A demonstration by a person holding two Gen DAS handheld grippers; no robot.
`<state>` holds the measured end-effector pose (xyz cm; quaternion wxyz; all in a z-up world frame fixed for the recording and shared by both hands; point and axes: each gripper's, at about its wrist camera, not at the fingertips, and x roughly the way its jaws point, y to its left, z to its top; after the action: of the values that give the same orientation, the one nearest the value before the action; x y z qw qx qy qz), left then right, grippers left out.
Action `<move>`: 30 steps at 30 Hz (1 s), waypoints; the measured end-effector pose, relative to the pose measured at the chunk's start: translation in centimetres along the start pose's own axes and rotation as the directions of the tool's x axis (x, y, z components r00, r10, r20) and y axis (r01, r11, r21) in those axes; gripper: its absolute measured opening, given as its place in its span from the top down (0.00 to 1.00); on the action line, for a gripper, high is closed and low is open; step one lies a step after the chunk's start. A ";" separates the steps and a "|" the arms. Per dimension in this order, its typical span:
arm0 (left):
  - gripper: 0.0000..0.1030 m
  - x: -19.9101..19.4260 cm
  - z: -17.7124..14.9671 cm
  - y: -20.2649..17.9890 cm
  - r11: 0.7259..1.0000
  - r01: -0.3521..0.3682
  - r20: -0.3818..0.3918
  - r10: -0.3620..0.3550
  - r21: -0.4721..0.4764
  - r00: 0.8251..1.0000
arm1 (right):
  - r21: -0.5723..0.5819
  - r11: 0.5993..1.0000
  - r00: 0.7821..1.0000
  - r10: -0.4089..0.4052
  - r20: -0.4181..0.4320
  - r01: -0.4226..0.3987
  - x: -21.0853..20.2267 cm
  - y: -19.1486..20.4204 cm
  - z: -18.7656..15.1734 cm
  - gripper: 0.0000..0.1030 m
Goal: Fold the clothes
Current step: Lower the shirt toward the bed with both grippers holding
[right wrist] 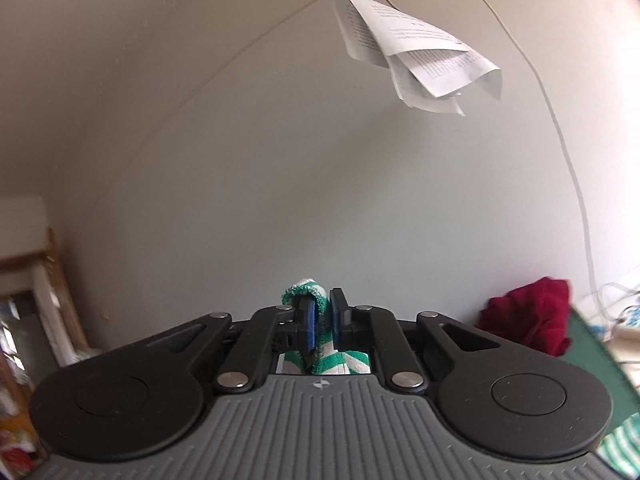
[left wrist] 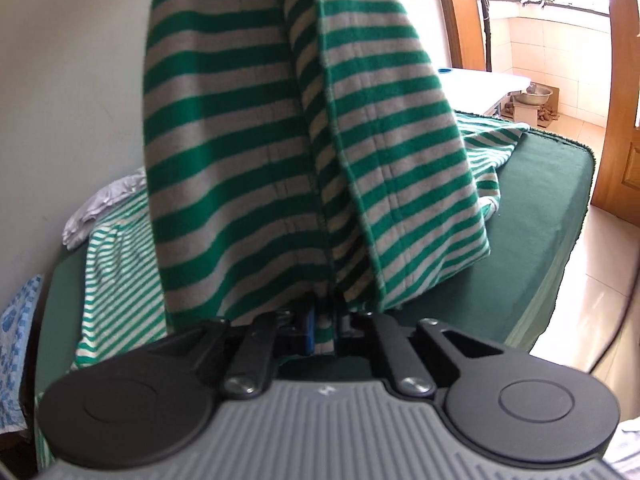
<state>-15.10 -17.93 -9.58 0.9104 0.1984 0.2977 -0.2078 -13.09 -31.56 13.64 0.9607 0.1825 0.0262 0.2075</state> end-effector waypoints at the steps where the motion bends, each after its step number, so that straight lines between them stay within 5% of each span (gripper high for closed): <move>1: 0.96 0.2 0.1 0.2 1.000 0.016 -0.006 -0.016 -0.008 1.000 | 0.008 1.000 1.000 0.010 -0.013 -0.010 0.9 -0.7 -0.1 0.92; 8: 0.97 3.0 0.8 0.8 0.996 0.070 -0.106 -0.075 -0.055 0.992 | 0.029 0.999 0.985 0.039 -0.166 -0.035 10.4 -4.7 -1.1 0.89; 14: 0.96 3.2 0.6 1.2 0.987 0.097 -0.177 -0.119 -0.125 0.977 | 0.011 1.000 0.916 0.013 -0.401 -0.009 20.7 -6.5 -5.9 0.89; 21: 0.93 3.1 0.3 0.9 0.968 0.013 -0.246 -0.077 -0.251 0.966 | -0.034 0.999 0.793 -0.012 -0.610 -0.012 28.5 -6.1 -14.4 0.82; 23: 0.92 2.9 0.5 1.0 0.958 -0.008 -0.259 -0.069 -0.286 0.963 | -0.049 0.999 0.752 -0.021 -0.659 -0.015 30.3 -5.8 -16.8 0.64; 24: 0.92 2.8 0.4 1.1 0.953 -0.018 -0.265 -0.066 -0.301 0.962 | -0.057 0.998 0.730 -0.026 -0.683 -0.017 31.3 -5.6 -18.0 0.63; 26: 0.91 2.6 0.5 1.3 0.944 -0.027 -0.272 -0.067 -0.330 0.960 | -0.029 0.997 0.644 0.028 -0.765 -0.077 33.1 -5.6 -20.3 0.60; 27: 0.91 2.3 0.5 1.5 0.938 -0.029 -0.274 -0.071 -0.345 0.959 | -0.035 0.992 0.572 0.040 -0.819 -0.119 33.8 -5.1 -21.1 0.60; 28: 0.91 2.1 0.6 1.7 0.932 -0.032 -0.275 -0.074 -0.360 0.959 | -0.042 0.989 0.536 0.043 -0.843 -0.145 33.9 -5.0 -21.3 0.60; 29: 0.91 1.8 0.7 1.9 0.927 -0.033 -0.274 -0.076 -0.373 0.959 | -0.049 0.984 0.501 0.044 -0.865 -0.170 34.0 -5.0 -21.5 0.60; 30: 0.91 1.5 0.8 2.2 0.922 -0.035 -0.274 -0.078 -0.385 0.959 | -0.036 0.985 0.518 0.059 -0.853 -0.171 33.6 -5.7 -20.7 0.59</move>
<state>-12.55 -16.90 -9.36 0.8770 0.0396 0.4623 -0.1246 17.20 -15.60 -6.82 0.8192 0.0038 0.4659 0.3343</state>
